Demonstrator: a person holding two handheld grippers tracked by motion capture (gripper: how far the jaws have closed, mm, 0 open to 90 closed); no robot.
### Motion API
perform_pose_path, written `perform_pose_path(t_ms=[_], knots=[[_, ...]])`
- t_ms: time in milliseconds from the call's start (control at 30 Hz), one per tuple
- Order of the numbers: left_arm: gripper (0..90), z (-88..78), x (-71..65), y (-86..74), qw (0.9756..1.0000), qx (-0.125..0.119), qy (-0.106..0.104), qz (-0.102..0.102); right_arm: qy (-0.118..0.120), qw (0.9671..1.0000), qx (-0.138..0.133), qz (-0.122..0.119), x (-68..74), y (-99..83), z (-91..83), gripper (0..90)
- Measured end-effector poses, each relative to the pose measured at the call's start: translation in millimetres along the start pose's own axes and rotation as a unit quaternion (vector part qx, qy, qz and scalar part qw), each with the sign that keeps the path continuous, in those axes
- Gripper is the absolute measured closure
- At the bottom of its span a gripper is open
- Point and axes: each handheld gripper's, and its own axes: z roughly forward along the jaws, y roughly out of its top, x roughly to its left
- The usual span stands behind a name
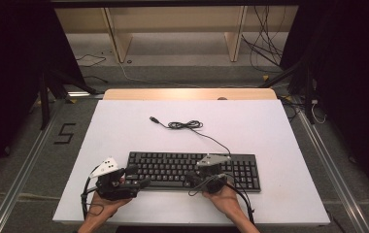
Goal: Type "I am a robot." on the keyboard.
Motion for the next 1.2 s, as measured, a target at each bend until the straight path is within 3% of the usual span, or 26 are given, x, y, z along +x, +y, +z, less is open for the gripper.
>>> perform_pose_path(t_ms=[300, 600, 700, 1200], knots=[[24.4, 0.1, 1.0, -0.7, 1.0000, 0.001, 0.001, -0.001, -0.010, 0.9999, 0.010, -0.007, 0.8, -2.4, 5.7, 90.0], [24.3, 0.0, 1.8, -0.7, 1.0000, 0.001, 0.003, 0.000, -0.014, 0.9998, 0.010, 0.006, 0.1, -0.2, 5.7, 90.0], [24.2, 0.3, 1.5, -0.8, 1.0000, 0.003, 0.002, 0.001, 0.000, 0.9998, -0.003, 0.019, -1.4, 1.4, 1.0, 85.9], [24.0, 0.0, 1.3, -0.1, 1.0000, 0.001, 0.002, 0.002, 0.022, 0.9977, -0.060, 0.024, -9.1, 5.1, -32.8, 55.7]])
